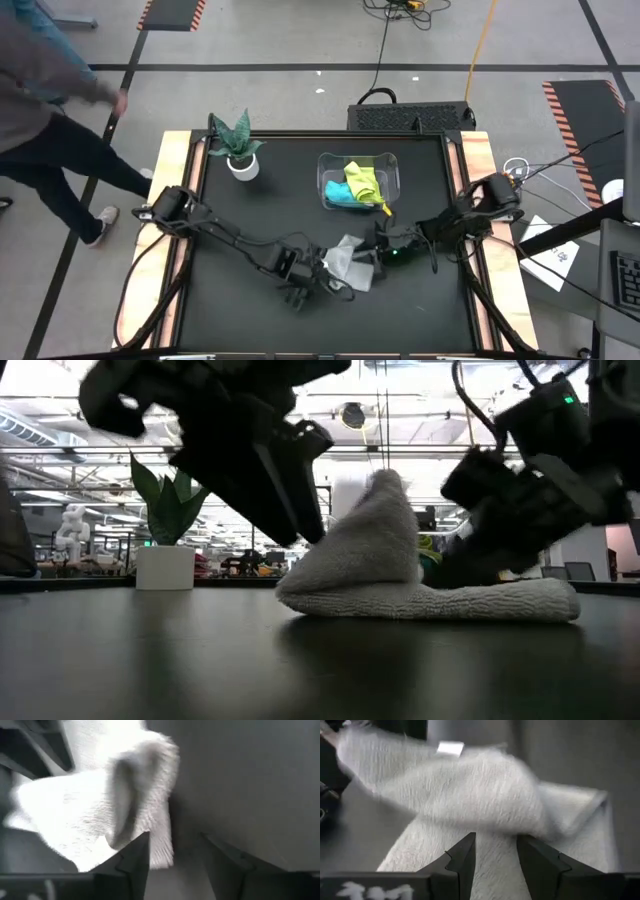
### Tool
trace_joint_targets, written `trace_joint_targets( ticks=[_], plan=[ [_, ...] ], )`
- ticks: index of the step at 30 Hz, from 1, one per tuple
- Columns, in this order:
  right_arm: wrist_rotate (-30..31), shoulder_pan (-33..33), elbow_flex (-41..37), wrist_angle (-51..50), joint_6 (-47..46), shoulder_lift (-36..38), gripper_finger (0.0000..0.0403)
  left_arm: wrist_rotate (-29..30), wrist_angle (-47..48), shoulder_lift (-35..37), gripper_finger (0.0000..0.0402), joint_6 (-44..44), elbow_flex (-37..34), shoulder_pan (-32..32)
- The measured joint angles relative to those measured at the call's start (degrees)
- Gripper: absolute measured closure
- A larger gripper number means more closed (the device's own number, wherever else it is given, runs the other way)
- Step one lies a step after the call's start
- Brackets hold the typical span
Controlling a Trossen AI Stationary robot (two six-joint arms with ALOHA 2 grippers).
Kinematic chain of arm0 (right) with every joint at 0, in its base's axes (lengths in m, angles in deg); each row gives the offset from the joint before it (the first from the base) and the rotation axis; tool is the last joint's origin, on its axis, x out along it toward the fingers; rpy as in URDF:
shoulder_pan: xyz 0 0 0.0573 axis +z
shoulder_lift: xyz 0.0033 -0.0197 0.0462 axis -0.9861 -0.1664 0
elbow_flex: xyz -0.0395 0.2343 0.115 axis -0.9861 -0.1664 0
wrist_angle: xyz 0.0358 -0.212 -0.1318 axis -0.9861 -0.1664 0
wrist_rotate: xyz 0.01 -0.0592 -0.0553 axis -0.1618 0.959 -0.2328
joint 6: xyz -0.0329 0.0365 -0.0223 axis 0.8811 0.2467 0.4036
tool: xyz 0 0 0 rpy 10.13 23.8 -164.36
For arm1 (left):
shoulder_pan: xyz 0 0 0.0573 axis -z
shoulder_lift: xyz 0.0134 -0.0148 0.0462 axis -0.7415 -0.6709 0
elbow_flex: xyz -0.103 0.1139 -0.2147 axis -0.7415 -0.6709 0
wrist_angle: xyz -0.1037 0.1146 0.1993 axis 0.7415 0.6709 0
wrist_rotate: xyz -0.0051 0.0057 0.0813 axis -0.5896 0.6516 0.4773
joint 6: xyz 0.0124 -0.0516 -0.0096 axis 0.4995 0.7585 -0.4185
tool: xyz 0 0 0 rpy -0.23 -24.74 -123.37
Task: Fold microfiber towels
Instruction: Fold the gray towel
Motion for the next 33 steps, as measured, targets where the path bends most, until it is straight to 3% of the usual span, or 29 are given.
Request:
trace_joint_targets(
  ticks=[8,15,19,24,33],
  plan=[
    [2.63,0.63,0.17,-22.24,-1.31,15.93,0.0269,9.65,-22.39,0.11,0.0294,7.92,-10.96,3.36],
    [7.35,1.21,0.23,-33.67,-5.65,20.12,0.0269,20.69,-24.78,0.11,0.0309,14.73,-16.65,3.02],
    [7.44,1.57,0.22,-32.65,-8.47,17.65,0.0269,22.44,-24.64,0.11,0.0309,15.67,-18.05,1.95],
    [5.87,3.86,0.31,-22.95,-11.62,11.58,0.0269,27.81,-18.8,0.11,0.0309,15.88,-18.3,0.62],
    [0.87,6.78,7.45,-11.79,-9.58,-1.78,0.0269,28.04,-15.38,1.82,0.0309,9.74,-18.44,-0.94]
  ],
)
